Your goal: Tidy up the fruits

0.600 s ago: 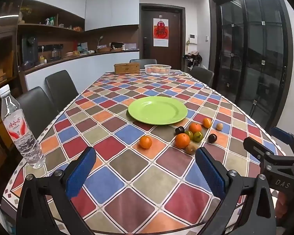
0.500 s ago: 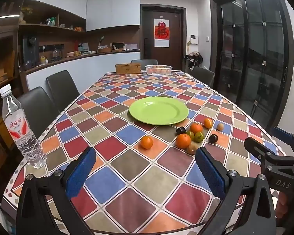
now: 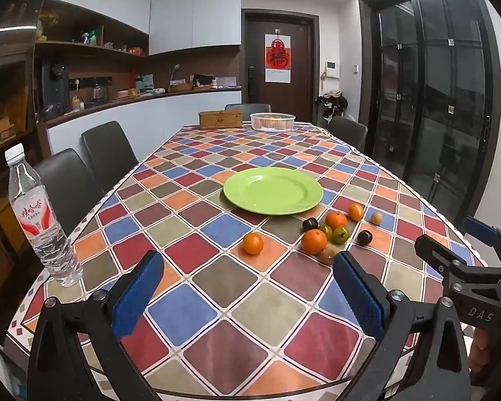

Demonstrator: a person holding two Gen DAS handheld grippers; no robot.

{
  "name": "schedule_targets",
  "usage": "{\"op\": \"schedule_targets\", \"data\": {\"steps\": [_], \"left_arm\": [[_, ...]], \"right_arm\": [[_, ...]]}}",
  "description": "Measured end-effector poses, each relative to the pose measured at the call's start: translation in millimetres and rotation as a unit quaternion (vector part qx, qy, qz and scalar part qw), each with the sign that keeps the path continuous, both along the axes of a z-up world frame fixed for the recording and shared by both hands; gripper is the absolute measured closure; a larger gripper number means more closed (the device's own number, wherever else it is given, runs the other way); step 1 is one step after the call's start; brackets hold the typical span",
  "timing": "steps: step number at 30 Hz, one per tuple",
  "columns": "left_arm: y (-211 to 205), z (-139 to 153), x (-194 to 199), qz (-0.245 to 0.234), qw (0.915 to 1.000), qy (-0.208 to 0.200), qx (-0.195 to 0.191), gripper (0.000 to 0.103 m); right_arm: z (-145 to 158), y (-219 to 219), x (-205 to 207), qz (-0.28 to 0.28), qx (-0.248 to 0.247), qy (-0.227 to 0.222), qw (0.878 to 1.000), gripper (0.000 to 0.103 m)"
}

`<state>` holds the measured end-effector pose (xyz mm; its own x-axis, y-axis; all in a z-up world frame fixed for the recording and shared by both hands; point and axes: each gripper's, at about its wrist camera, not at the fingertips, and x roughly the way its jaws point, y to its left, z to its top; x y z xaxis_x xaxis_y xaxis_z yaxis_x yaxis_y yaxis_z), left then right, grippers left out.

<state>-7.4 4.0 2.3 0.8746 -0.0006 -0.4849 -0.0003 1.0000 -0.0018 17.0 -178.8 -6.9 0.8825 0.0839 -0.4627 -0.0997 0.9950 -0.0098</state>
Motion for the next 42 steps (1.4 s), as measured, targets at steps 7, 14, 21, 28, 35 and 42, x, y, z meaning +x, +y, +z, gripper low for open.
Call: {"op": "schedule_targets", "data": {"steps": [7, 14, 21, 28, 35, 42], "left_arm": [[-1.2, 1.1, -1.4, 0.001, 1.0, -0.001, 0.0, 0.0], [-0.8, 1.8, -1.5, 0.001, 1.0, -0.002, 0.0, 0.0], [0.3, 3.4, -1.9, 0.001, 1.0, -0.002, 0.0, 0.0], [0.6, 3.8, -2.4, 0.001, 1.0, -0.002, -0.001, 0.0], [0.6, 3.7, -3.0, 0.001, 1.0, -0.003, 0.0, 0.0], [2.1, 5.5, -3.5, 0.002, 1.0, -0.004, 0.0, 0.0]], "right_arm": [[0.3, 0.1, -0.3, 0.001, -0.001, -0.001, 1.0, 0.0], [0.5, 0.7, -0.6, 0.001, -0.003, -0.002, 1.0, 0.001], [0.7, 1.2, -1.1, 0.001, -0.003, -0.003, 1.0, 0.0], [0.4, 1.6, -1.2, 0.001, -0.004, -0.004, 1.0, 0.0], [0.3, 2.2, -1.0, 0.003, -0.006, -0.003, 1.0, 0.0], [0.0, 2.9, -0.8, 0.003, -0.007, -0.002, 1.0, 0.0]]}}
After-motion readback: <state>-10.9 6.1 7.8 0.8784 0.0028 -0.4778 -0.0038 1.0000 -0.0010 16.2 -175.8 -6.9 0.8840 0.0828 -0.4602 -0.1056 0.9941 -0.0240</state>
